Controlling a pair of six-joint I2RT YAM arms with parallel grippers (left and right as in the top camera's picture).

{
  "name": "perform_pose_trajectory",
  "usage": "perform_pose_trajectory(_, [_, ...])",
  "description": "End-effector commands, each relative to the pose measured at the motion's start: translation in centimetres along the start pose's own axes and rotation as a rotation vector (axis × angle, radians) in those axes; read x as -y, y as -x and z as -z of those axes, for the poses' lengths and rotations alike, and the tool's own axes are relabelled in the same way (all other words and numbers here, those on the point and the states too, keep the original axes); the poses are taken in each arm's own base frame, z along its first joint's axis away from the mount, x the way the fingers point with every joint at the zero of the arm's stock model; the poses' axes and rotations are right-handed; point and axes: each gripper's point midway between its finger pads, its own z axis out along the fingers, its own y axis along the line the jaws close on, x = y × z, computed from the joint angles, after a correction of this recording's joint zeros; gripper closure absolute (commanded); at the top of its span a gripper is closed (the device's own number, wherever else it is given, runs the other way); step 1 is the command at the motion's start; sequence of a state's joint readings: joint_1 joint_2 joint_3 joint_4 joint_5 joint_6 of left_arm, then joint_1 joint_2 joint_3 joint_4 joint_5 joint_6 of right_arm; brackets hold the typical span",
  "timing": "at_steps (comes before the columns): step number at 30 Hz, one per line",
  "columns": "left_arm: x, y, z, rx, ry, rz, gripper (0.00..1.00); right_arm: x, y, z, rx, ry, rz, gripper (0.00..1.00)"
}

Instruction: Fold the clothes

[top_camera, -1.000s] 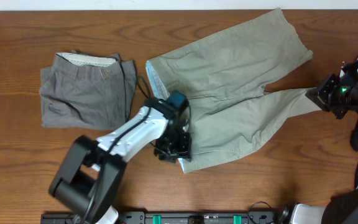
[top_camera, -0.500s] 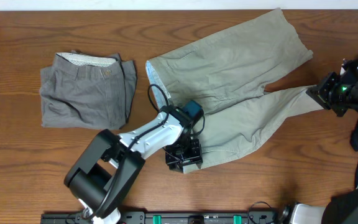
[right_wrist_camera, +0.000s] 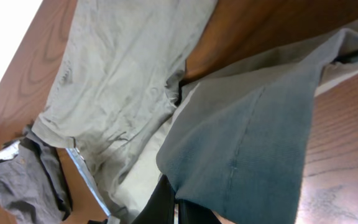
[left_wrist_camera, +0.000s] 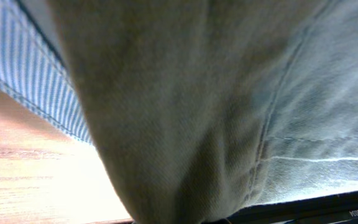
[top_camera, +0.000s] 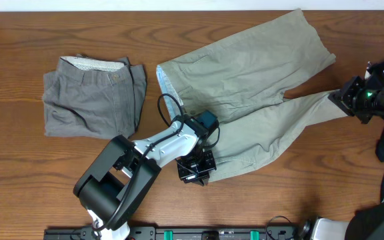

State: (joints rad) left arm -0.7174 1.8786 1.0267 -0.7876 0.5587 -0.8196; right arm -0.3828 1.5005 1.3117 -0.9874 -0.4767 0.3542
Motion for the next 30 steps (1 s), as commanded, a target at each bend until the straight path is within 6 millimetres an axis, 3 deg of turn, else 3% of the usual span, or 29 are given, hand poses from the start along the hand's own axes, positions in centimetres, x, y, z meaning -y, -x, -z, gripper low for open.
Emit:
perform_pose_trajectory(1, [-0.9,-0.1,-0.1,0.005,0.033,0.023,0.94,-1.4,0.3,0.6,0.014,0.041,0.044,0.99])
perform_pose_trajectory(6, [-1.1,-0.8,2.6,0.088,0.035,-0.01,0.94,-1.3,0.5,0.8,0.03,0.037,0.069,0.99])
perform_pose_trajectory(15, [-4.2,-4.2,10.6,0.339,0.037,-0.065,0.94,-1.7,0.8,3.4,0.104,0.045,0.116,0.99])
perform_pose_trajectory(21, [-8.3,-6.8,13.9,0.456,0.07,0.007,0.94,-3.1,-0.3,6.6,0.147,0.053,0.186,0.99])
perform_pose_trajectory(26, [-8.8,-6.3,15.5,0.571,0.057,-0.008,0.94,-4.7,1.2,7.0,0.215,0.092,0.231,0.99])
perform_pose_trajectory(30, [-7.5,-4.1,16.4,0.66,0.066,-0.105,0.94,-6.2,2.5,6.2,0.247,0.124,0.254,0.99])
